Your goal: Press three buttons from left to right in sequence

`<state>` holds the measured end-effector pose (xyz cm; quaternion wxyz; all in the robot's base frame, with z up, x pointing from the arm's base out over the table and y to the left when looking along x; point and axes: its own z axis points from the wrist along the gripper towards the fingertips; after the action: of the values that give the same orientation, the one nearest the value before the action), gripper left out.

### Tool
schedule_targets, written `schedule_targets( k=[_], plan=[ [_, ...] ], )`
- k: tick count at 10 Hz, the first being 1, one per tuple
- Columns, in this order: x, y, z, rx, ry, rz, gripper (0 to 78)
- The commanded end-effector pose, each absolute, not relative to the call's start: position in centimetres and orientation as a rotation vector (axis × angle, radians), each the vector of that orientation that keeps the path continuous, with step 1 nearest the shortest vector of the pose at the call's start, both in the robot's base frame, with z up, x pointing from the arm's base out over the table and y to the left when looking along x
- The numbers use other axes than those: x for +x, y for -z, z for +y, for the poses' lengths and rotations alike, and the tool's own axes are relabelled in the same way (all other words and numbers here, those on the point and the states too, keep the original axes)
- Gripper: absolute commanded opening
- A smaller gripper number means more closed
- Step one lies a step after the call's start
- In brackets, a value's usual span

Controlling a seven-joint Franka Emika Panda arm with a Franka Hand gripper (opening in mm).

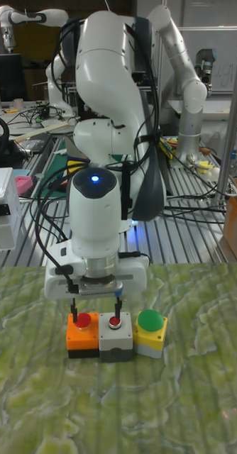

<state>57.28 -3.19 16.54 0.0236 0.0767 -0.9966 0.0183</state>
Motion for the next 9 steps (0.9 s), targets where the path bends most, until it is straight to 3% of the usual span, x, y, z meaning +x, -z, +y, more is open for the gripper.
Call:
schedule_targets(
  k=[1,9],
  plan=[
    [57.24,-16.50,-3.35,0.237,-0.065,-3.091,77.4],
    [57.61,-15.54,-3.91,0.255,-0.062,-3.090,77.4]
  ],
)
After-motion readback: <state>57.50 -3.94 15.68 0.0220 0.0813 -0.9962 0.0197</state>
